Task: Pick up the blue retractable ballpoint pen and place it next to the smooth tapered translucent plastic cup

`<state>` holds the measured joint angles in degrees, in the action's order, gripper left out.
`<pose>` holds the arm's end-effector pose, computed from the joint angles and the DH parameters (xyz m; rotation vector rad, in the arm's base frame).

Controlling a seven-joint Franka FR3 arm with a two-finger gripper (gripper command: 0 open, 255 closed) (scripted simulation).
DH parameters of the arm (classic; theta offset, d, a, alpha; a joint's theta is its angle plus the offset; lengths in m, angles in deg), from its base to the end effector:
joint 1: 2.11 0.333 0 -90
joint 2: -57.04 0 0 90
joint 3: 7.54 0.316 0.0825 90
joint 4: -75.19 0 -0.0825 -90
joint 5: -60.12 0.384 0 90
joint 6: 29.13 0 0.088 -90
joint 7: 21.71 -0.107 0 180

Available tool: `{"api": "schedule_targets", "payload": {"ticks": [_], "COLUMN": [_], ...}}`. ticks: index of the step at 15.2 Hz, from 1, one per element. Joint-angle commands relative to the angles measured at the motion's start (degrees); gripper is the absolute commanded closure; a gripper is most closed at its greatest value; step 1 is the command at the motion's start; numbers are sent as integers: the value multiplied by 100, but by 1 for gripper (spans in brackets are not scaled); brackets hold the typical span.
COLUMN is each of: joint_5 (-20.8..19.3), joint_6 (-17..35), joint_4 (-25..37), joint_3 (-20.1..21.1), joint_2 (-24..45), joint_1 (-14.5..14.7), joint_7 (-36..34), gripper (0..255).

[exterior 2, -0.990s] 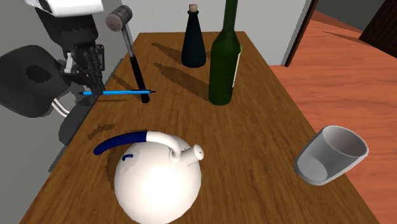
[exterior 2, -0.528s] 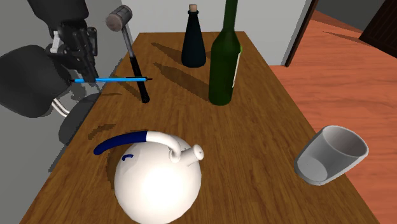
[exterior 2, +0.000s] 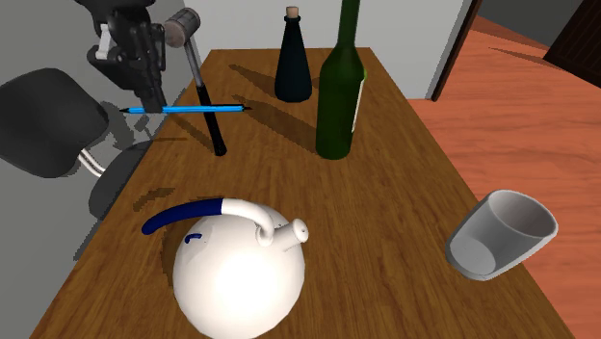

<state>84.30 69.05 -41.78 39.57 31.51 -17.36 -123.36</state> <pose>0.3479 0.3230 0.5559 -2.4373 1.9176 0.1376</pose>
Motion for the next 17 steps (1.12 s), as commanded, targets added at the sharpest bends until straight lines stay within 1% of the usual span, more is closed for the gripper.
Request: {"api": "schedule_targets", "payload": {"ticks": [1,5,9,17], "joint_5": [57,14,-136,-632], "joint_6": [-98,-228,-328,-432], "joint_4": [-274,-699,-1031,-1408], "joint_3": [-386,-987,-1527,-2491], "joint_2": [-275,-640,-892,-1073], "joint_1": [59,75,12,-295], "joint_7": [381,1007,1600,2731], "gripper": [255,255,255,255]}}
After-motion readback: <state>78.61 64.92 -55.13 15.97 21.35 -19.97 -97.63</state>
